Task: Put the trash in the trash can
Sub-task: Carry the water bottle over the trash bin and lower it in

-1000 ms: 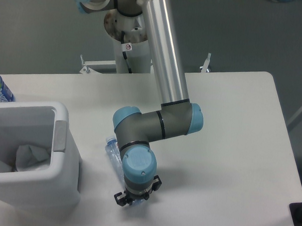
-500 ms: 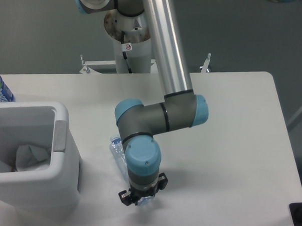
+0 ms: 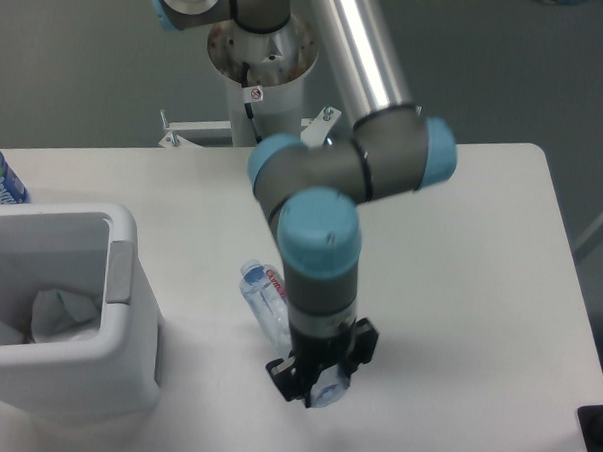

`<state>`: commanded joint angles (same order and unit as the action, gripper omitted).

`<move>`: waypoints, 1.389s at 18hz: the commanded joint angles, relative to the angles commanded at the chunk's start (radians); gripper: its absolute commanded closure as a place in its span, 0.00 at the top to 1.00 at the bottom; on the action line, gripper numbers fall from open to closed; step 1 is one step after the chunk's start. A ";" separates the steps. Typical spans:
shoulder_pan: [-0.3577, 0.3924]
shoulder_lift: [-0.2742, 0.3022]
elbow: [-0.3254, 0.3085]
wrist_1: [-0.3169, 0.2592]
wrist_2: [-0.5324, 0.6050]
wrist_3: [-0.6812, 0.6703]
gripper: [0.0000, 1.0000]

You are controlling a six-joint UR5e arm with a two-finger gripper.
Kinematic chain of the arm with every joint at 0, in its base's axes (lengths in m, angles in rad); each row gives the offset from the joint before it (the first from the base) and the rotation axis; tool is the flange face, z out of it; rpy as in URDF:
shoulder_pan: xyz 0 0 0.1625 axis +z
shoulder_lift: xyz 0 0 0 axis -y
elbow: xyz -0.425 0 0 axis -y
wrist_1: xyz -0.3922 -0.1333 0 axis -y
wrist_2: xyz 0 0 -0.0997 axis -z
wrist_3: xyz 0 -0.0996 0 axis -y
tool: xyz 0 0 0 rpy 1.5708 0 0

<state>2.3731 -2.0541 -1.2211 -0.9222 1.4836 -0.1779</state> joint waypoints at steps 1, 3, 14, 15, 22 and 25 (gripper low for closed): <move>0.005 0.020 0.000 0.018 -0.015 0.002 0.43; 0.003 0.078 0.000 0.051 -0.043 0.006 0.43; -0.104 0.233 -0.003 0.109 -0.092 0.002 0.43; -0.123 0.245 -0.006 0.109 -0.092 0.002 0.43; -0.222 0.258 -0.024 0.109 -0.086 0.009 0.43; -0.233 0.247 -0.021 0.114 -0.088 0.018 0.43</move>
<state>2.1399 -1.8070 -1.2425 -0.8084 1.3959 -0.1596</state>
